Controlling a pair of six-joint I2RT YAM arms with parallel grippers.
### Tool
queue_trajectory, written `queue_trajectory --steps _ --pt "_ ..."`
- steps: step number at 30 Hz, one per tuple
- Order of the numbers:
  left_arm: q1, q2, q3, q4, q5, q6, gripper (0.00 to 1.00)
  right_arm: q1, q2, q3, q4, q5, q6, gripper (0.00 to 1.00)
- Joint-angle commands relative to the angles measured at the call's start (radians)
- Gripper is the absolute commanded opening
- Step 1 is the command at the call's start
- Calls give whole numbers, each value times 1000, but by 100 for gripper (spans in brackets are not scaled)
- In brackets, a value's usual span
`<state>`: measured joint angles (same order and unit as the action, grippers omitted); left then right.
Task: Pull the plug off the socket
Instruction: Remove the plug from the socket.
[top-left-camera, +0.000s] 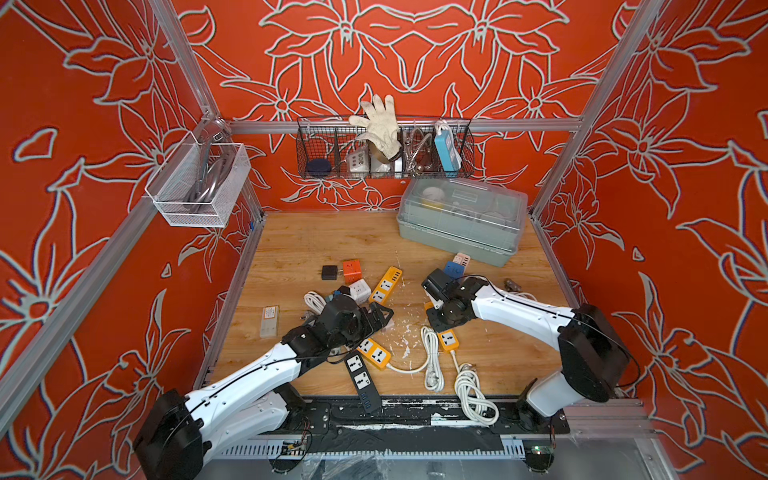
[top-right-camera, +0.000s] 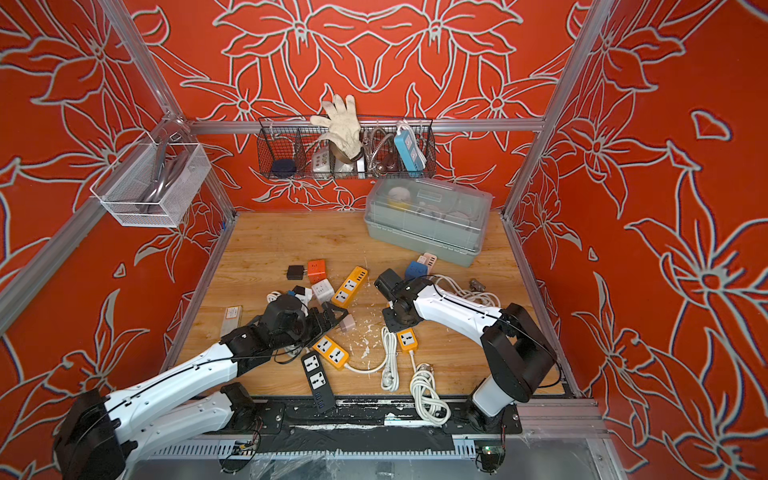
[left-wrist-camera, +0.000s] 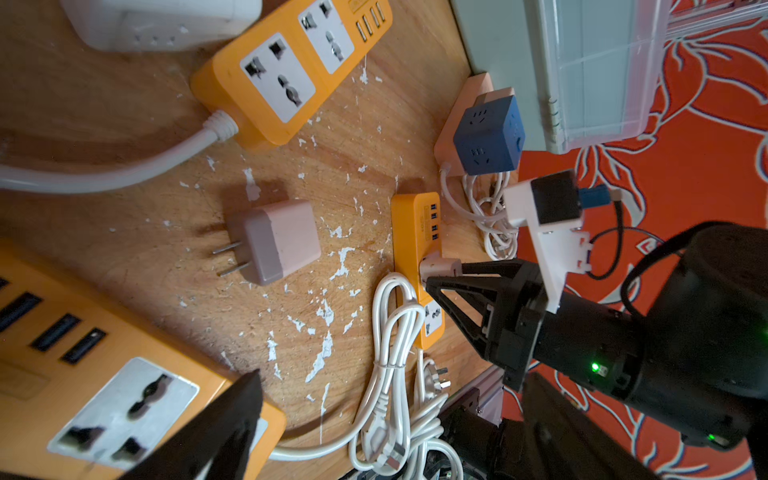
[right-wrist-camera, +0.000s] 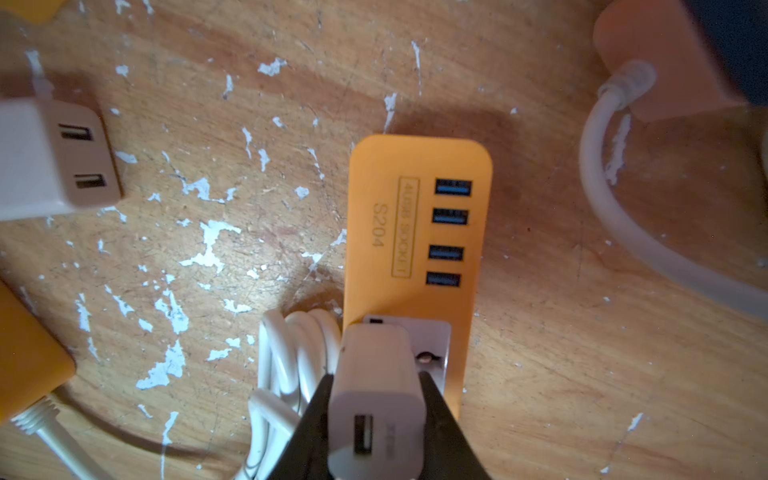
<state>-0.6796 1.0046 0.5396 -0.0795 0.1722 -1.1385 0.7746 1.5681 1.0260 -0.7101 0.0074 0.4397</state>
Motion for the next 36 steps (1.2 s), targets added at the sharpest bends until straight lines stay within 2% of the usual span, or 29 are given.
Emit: queue_trajectory --steps 1,4,9,17,21,25,36 --pt "5 106 63 84 78 2 92 5 -17 14 9 34 -20 24" --pt "5 241 132 115 136 -4 87 -2 -45 -8 26 35 -26 23" --pt "4 483 308 97 248 9 71 -47 -89 -72 88 -35 -23 22" --pt "6 749 433 157 311 -53 49 -68 -97 -98 100 -87 -6 22" --pt "6 858 486 231 367 -84 46 -67 -94 -98 100 -99 -2 21" --pt "5 908 523 256 398 -80 46 -68 -91 -99 98 -106 1 21" --pt "-1 1006 535 87 381 -86 45 -68 -55 -58 94 -112 -2 20"
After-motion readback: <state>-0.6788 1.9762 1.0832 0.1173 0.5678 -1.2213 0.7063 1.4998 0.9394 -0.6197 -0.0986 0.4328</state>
